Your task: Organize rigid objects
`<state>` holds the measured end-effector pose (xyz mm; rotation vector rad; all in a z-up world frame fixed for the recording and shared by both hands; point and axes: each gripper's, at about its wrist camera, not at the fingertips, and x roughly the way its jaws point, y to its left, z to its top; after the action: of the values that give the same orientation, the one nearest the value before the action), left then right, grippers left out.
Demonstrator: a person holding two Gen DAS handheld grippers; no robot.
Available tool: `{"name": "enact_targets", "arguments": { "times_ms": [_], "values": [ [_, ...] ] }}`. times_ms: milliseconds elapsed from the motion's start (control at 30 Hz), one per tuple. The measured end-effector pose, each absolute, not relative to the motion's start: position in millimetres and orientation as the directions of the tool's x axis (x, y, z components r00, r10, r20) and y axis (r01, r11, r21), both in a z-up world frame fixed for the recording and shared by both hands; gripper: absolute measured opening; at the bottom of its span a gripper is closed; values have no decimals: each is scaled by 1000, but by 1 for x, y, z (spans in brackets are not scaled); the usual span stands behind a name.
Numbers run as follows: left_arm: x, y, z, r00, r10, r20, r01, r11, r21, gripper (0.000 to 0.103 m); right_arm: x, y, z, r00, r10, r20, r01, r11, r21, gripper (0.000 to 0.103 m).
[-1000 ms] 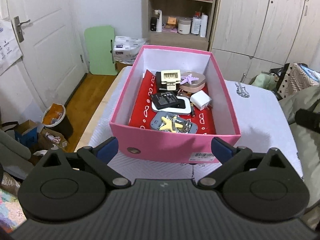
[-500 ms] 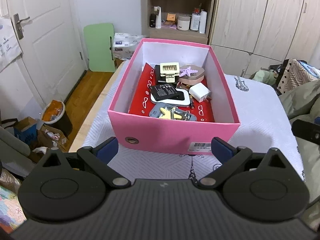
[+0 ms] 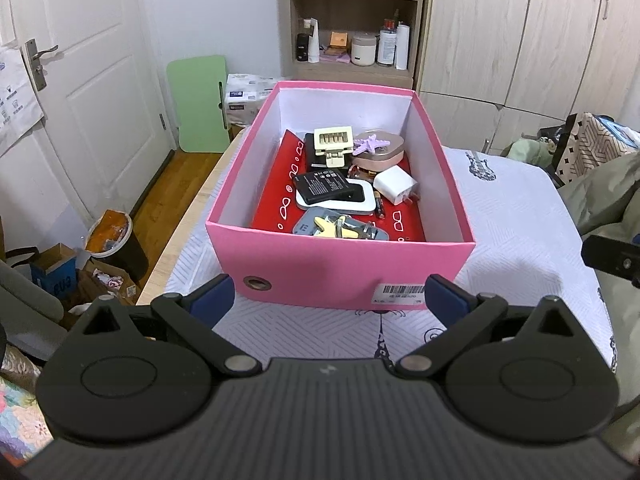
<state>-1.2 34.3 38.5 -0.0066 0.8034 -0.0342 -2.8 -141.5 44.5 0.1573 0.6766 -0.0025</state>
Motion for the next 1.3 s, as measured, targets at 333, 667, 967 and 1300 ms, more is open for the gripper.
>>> {"name": "enact_targets", "arguments": {
  "times_ms": [333, 667, 967, 1300],
  "values": [
    [-2, 31, 36, 689, -43, -723, 51, 999, -11, 103, -4, -142, 43, 778, 34, -627, 60, 990, 129, 101],
    [-2, 31, 34, 686, -48, -726, 65, 998, -5, 103, -4, -143, 42, 782, 10, -624, 89, 988, 127, 101],
    [0, 31, 34, 690, -50, -722, 70, 998, -2, 103, -5, -141, 40, 774, 1, -634, 97, 988, 120, 101],
    [-1, 25, 34, 689, -49, -723, 88, 996, 16, 103, -8, -142, 39, 773, -10, -634, 110, 987, 119, 101]
  ]
}}
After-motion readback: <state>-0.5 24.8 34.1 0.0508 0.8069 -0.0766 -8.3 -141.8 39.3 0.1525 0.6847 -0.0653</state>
